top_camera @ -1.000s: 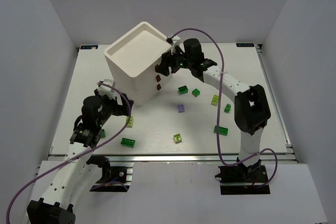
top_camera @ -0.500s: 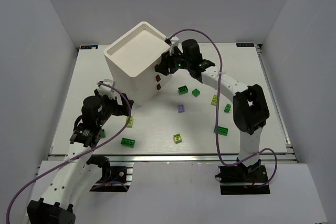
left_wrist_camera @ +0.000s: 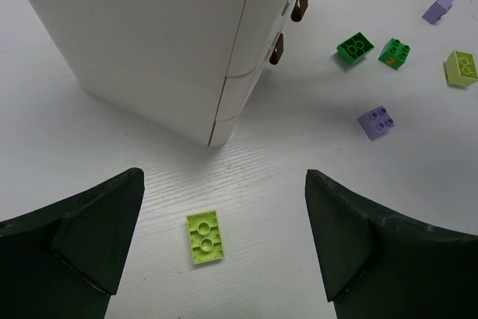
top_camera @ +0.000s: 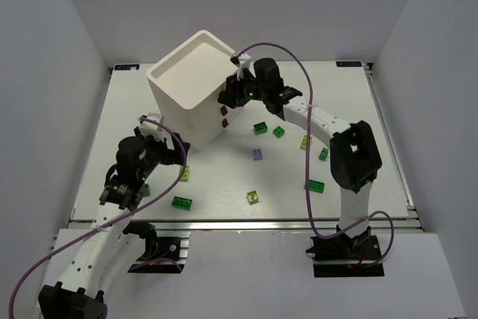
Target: Sort the legos into containers by color
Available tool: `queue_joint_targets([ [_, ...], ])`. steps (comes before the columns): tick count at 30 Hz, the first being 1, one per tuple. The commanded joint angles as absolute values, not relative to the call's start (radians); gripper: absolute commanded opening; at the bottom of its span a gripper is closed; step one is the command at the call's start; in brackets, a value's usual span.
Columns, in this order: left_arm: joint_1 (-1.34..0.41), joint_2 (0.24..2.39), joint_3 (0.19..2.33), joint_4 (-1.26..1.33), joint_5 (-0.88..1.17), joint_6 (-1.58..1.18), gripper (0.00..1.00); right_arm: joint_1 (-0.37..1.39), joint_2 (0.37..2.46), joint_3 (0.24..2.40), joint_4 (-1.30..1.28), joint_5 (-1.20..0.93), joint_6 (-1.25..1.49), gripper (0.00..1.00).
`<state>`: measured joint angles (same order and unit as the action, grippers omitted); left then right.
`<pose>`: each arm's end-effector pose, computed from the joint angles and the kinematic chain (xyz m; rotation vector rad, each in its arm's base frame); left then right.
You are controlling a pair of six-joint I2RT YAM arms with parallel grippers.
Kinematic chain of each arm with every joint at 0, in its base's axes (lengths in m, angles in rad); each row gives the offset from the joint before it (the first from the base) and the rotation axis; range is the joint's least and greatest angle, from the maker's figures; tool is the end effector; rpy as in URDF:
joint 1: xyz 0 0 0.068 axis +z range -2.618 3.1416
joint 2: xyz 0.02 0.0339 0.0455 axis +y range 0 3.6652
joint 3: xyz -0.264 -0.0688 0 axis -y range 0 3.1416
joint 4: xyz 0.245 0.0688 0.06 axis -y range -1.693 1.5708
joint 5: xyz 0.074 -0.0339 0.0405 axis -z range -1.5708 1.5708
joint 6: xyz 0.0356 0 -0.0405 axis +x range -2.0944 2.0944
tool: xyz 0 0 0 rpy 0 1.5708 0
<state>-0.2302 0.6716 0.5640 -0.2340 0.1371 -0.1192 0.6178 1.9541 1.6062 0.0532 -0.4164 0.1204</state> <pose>0.1608 -0.0427 0.2745 0.1998 1.9157 -0.3661 0.3760 0.2848 0.3003 -0.7619 1.7816 0.8893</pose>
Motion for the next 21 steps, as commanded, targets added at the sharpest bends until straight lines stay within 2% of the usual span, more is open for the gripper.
queue_joint_targets([
  [1,-0.227,0.67,0.587,-0.23,0.135,-0.112,0.98,0.644,1.95,1.614,0.147,-0.39,0.14,0.42],
  [7,-0.227,0.67,0.586,-0.232,0.138,-0.112,0.98,0.647,1.954,1.606,0.155,-0.345,0.152,0.22],
  [12,-0.227,0.67,0.586,-0.23,0.14,-0.11,0.98,0.646,1.931,1.579,0.166,-0.339,0.15,0.0],
  [21,-0.227,0.667,0.586,-0.232,0.143,-0.114,0.98,0.64,1.832,1.442,0.198,-0.334,0.13,0.0],
])
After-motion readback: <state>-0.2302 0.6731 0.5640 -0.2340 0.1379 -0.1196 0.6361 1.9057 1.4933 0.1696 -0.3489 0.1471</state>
